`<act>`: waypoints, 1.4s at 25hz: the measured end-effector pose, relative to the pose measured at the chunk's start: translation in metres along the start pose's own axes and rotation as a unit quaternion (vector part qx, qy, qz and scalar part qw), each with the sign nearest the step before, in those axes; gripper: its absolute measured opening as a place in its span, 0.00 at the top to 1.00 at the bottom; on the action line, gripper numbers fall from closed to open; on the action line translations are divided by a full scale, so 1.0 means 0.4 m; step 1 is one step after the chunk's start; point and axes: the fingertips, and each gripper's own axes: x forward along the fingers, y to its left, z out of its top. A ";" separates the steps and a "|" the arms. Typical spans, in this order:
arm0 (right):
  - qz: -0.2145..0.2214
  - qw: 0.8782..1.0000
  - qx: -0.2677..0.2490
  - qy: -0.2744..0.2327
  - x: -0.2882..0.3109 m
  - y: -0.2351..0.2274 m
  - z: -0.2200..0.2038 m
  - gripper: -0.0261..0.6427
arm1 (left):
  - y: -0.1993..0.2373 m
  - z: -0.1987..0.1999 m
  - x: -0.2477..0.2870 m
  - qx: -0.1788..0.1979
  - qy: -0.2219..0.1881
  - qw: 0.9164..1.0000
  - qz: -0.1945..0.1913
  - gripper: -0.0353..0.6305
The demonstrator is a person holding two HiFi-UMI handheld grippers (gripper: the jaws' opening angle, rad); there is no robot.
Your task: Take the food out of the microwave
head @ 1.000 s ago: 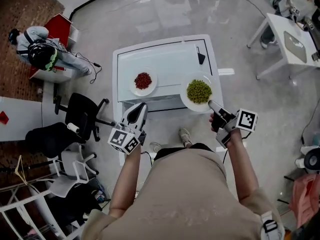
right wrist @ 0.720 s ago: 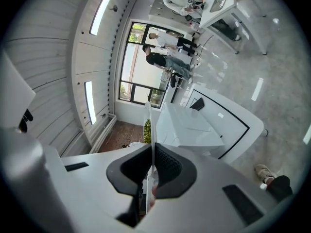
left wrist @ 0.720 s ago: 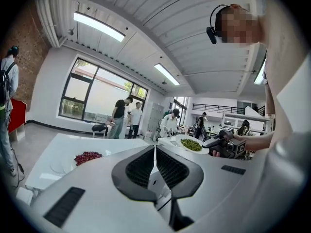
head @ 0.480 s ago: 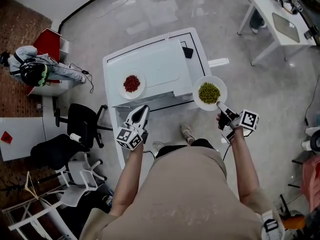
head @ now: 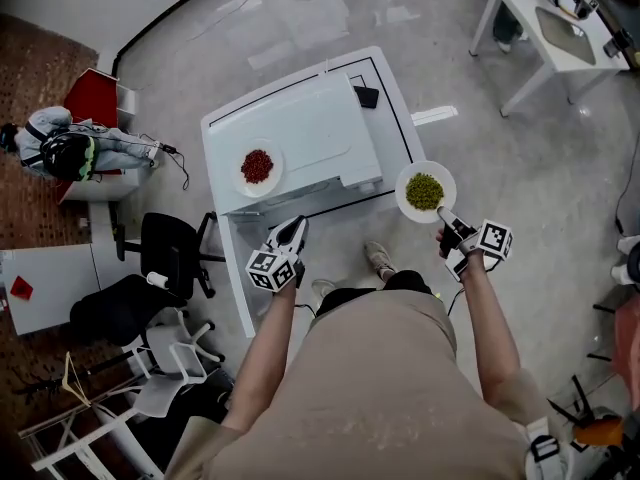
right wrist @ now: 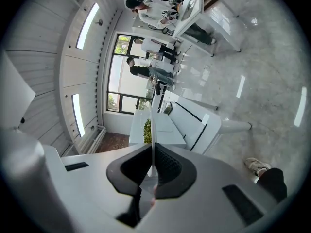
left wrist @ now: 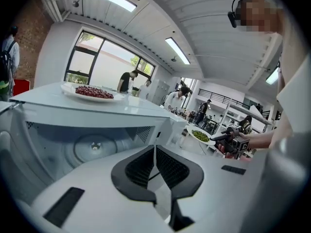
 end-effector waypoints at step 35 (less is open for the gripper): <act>0.002 0.994 0.029 0.105 0.122 -0.158 -0.233 0.94 | 0.031 -0.187 -0.054 -0.023 0.039 0.999 0.028 0.94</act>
